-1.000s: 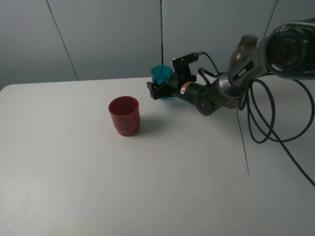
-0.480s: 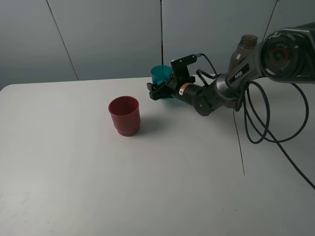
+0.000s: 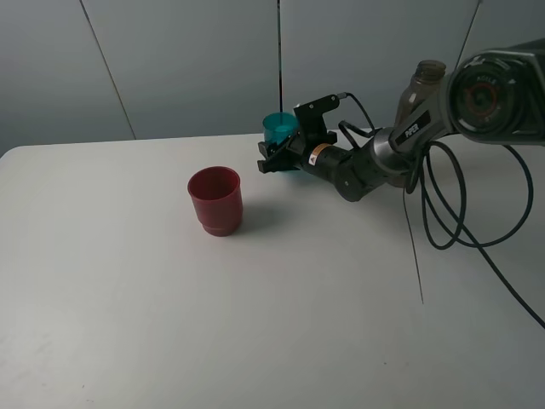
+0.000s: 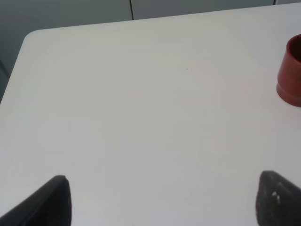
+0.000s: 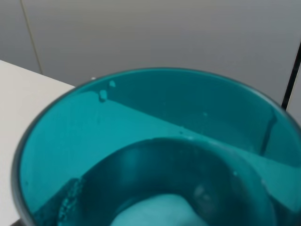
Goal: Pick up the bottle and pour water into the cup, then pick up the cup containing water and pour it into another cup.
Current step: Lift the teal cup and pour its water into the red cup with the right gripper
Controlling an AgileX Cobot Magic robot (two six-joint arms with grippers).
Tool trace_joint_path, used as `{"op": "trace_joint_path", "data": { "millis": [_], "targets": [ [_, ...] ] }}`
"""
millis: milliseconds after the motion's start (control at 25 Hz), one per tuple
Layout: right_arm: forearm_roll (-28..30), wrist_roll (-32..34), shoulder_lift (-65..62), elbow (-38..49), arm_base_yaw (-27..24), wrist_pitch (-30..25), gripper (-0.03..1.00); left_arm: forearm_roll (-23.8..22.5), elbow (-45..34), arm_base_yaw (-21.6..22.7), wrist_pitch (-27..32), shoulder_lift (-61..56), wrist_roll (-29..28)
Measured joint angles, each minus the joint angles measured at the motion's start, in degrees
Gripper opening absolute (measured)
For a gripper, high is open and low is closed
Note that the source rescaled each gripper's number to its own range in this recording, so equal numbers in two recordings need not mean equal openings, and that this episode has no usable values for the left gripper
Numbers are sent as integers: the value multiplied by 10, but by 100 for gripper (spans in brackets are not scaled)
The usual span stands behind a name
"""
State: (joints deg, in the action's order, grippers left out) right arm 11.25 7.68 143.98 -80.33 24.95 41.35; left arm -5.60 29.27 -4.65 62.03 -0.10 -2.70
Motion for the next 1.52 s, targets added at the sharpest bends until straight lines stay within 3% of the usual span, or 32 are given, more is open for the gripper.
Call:
{"op": "trace_joint_path", "data": {
  "millis": [400,520,840,1240,1520],
  "targets": [
    [0,0,0,0,1,-1,4,0,0,0,0,0,0],
    [1,0,-13,2,1,-24,4,0,0,0,0,0,0],
    [22,0,-96,67,1,-32,4,0,0,0,0,0,0],
    [163,39,-208,164,1,-58,4,0,0,0,0,0,0],
    [252,60,-270,172,25,-129,4,0,0,0,0,0,0]
  ]
}}
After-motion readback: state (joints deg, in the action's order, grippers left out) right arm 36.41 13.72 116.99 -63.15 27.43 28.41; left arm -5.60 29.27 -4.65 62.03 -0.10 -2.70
